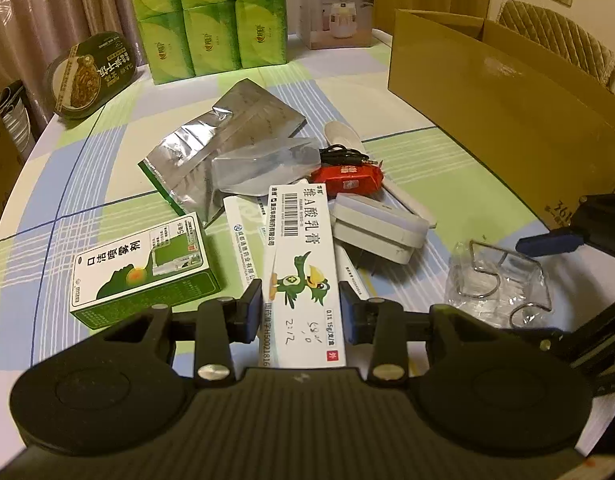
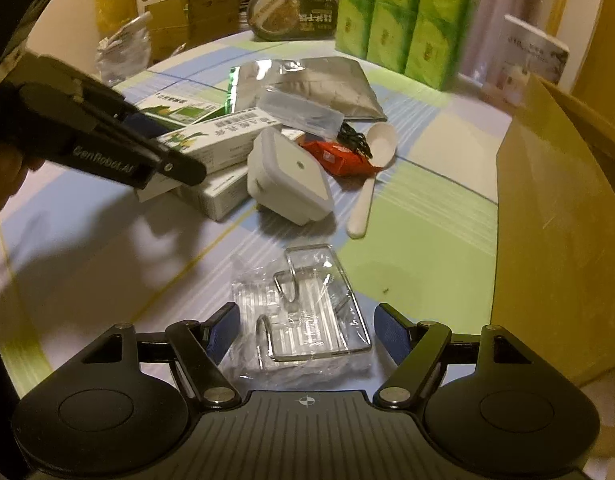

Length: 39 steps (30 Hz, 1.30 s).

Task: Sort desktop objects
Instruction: 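Grasp the white parrot-printed medicine box with the left gripper while the right holds the tray, then carry the white box and clear tray with both grippers to the cardboard box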

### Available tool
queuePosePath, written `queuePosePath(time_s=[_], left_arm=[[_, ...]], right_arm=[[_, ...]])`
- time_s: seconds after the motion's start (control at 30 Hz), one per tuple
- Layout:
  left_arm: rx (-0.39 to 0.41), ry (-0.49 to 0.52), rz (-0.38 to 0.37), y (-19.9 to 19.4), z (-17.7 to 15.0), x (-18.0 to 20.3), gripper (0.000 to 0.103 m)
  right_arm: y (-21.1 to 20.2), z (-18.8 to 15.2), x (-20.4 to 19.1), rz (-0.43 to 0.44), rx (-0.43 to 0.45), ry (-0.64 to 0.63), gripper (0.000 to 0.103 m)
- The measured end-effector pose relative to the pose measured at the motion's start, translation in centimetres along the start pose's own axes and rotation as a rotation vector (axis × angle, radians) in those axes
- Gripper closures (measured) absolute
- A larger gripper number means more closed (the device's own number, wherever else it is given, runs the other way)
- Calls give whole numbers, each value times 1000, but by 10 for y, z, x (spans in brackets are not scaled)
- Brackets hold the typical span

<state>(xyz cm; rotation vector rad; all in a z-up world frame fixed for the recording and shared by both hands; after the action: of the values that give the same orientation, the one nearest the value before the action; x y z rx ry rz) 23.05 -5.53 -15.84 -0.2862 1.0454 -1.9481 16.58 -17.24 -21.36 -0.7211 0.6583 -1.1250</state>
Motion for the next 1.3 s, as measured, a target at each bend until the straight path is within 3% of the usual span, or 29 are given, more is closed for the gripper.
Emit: queuePosePath(time_s=[0.17,0.43,0.93,1.3], left_arm=[[-1,3,-11,3,-1,1,69],[-5,-2,-18,6,1,0,70],[49,-44,55,-32,7,-11,70],[157,-65,45,-62,55,4,70]], right_arm=[[2,0,0,15,-22,45,47],[-4,4,1,24,-7,114,48],[-44,36,-4,13,167,158,48],[-99,66,15,-61,371,208,48]])
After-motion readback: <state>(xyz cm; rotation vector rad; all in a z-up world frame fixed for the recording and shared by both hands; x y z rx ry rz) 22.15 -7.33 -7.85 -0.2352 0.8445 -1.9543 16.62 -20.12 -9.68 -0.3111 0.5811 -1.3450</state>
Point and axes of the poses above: each gripper's, at about its wrist camera, not at the fingertips, and y roughly the way its jaws point, x to its right, z to its top, the point moved 10 cm from there along y, roughly the way its jaws point, and after that the axes turned 14 degrees about y, right-handed, at the moved point
